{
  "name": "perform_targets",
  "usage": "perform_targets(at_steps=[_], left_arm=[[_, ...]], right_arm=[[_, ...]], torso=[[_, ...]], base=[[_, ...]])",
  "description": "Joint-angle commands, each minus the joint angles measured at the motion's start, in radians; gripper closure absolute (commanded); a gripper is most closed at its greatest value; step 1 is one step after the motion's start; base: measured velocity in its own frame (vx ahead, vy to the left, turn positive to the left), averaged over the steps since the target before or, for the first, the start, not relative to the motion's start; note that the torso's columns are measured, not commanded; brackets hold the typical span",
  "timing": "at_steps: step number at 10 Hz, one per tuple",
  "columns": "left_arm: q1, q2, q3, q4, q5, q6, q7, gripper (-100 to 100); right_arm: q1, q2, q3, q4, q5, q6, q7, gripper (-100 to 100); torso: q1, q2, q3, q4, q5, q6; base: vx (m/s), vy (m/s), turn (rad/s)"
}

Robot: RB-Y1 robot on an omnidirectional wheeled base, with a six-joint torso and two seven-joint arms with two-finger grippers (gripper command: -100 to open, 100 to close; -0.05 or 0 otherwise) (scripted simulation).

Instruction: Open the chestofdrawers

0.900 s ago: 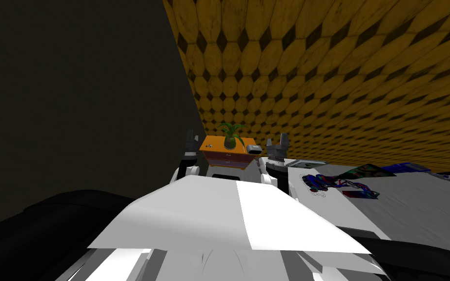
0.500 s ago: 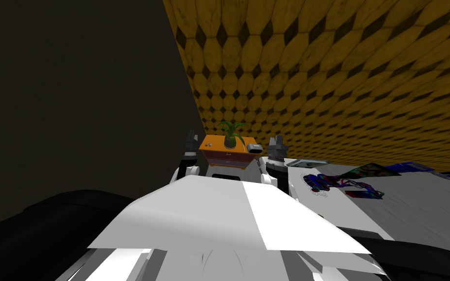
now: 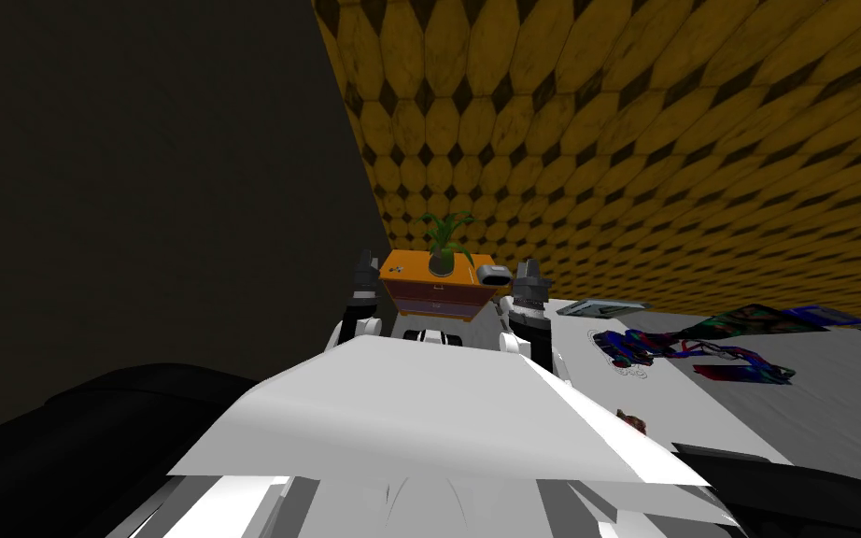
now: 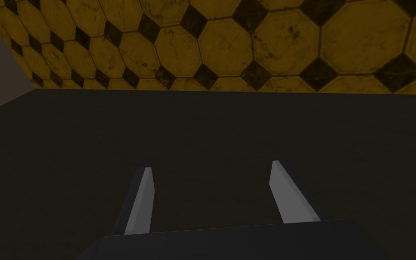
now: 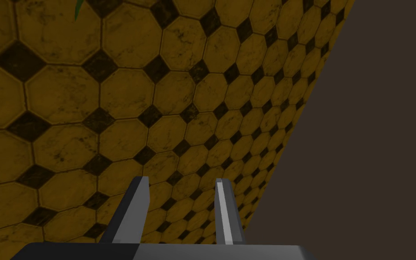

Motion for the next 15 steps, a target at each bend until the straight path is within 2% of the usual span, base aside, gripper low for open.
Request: perform_targets(at_steps=[1, 3, 7, 10, 11, 13, 14, 15], left_arm=[[-0.004, 0.041, -0.001, 0.028, 0.0, -0.017, -0.004, -100], [-0.009, 0.071, -0.003, 0.066, -0.001, -0.041, -0.01, -100], [-0.022, 0.112, -0.007, 0.172, -0.002, -0.114, -0.027, -100], [-0.034, 0.13, -0.011, 0.257, -0.004, -0.183, -0.043, -100], [-0.034, 0.13, -0.011, 0.268, -0.004, -0.183, -0.043, -100], [-0.042, 0.139, -0.014, 0.326, -0.005, -0.233, -0.055, -100], [-0.042, 0.139, -0.014, 0.34, -0.005, -0.233, -0.055, -100], [-0.047, 0.142, -0.016, 0.373, -0.005, -0.26, -0.061, -100]], right_arm=[[0.0, 0.0, 0.0, 0.0, 0.0, 0.0, 0.0, 0], [0.0, 0.0, 0.0, 0.0, 0.0, 0.0, 0.0, 0], [0.0, 0.0, 0.0, 0.001, 0.0, 0.0, 0.0, 0], [0.0, 0.0, 0.0, 0.001, 0.0, 0.0, 0.0, 0], [0.0, 0.0, 0.0, 0.001, 0.0, 0.0, 0.0, 0], [0.0, 0.0, 0.0, 0.001, 0.0, 0.0, 0.0, 0], [0.0, 0.0, 0.0, 0.001, 0.0, 0.0, 0.0, 0], [0.0, 0.0, 0.0, 0.0, 0.0, 0.0, 0.0, 0]], torso=[[0.0, 0.074, -0.148, 0.074, 0.0, 0.0], [-0.001, 0.116, -0.237, 0.116, 0.0, 0.0], [0.0, 0.12, -0.242, 0.121, 0.0, 0.0], [0.0, 0.121, -0.241, 0.121, 0.0, 0.0], [0.0, 0.12, -0.242, 0.121, 0.0, 0.0], [0.001, 0.121, -0.241, 0.121, 0.0, 0.0], [0.0, 0.12, -0.242, 0.121, 0.0, 0.0], [0.0, 0.121, -0.242, 0.121, 0.0, 0.0]], base=[[0.019, -0.014, 0.001], [0.024, -0.031, 0.003], [0.038, -0.043, 0.003], [0.042, -0.055, 0.004], [0.035, -0.036, 0.001], [0.038, -0.041, 0.003], [0.035, -0.036, 0.001], [0.03, -0.039, 0.002]])
